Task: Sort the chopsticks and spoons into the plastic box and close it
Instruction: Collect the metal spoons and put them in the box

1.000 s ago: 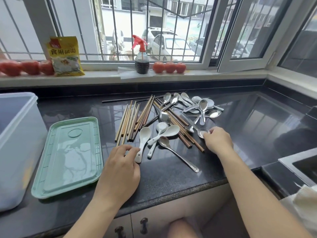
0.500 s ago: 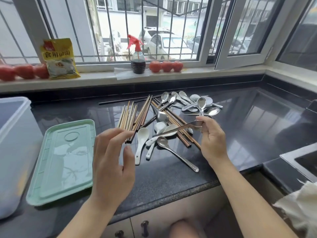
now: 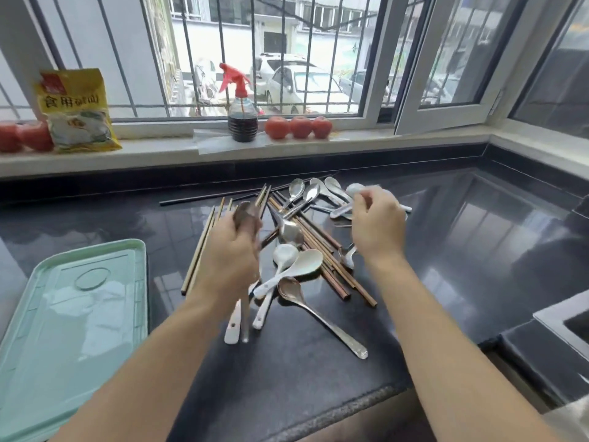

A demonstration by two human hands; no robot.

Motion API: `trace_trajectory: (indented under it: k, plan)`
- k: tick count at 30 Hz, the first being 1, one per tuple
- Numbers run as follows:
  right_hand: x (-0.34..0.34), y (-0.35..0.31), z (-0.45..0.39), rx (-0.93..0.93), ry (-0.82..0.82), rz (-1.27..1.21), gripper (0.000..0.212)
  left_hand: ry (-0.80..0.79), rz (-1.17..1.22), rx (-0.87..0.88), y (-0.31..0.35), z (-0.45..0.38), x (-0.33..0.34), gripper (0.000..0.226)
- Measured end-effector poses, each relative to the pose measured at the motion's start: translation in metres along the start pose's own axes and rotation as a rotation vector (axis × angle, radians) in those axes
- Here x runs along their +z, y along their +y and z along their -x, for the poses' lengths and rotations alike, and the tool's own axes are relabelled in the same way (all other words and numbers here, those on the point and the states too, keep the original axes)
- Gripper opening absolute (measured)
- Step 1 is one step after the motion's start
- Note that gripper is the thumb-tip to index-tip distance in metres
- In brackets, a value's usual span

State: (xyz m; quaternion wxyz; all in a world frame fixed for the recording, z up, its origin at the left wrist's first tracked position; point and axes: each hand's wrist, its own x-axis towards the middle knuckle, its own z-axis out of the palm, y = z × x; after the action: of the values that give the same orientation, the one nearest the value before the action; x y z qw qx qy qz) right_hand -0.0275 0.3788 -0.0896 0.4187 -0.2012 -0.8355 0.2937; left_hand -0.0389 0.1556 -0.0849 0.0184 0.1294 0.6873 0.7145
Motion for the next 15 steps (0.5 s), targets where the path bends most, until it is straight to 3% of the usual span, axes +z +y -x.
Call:
trace_trajectory:
  k: [2,5,9,15]
  plan:
    - [0.012,0.036,-0.021,0.258,0.056,0.174,0.024,0.109,0.185,-0.037,-0.017,-0.005,-0.017,0.028]
    - [0.028,0.067,-0.026,0.442,-0.020,0.289,0.031,0.189,0.244,-0.047,-0.033,-0.002,-0.025,0.025]
    - [0.034,0.071,-0.028,0.422,-0.157,0.478,0.039,0.205,0.285,-0.041,-0.034,-0.001,-0.023,0.028]
    - [0.032,0.071,-0.027,0.480,-0.151,0.451,0.037,0.192,0.372,-0.061,-0.029,0.004,-0.022,0.027]
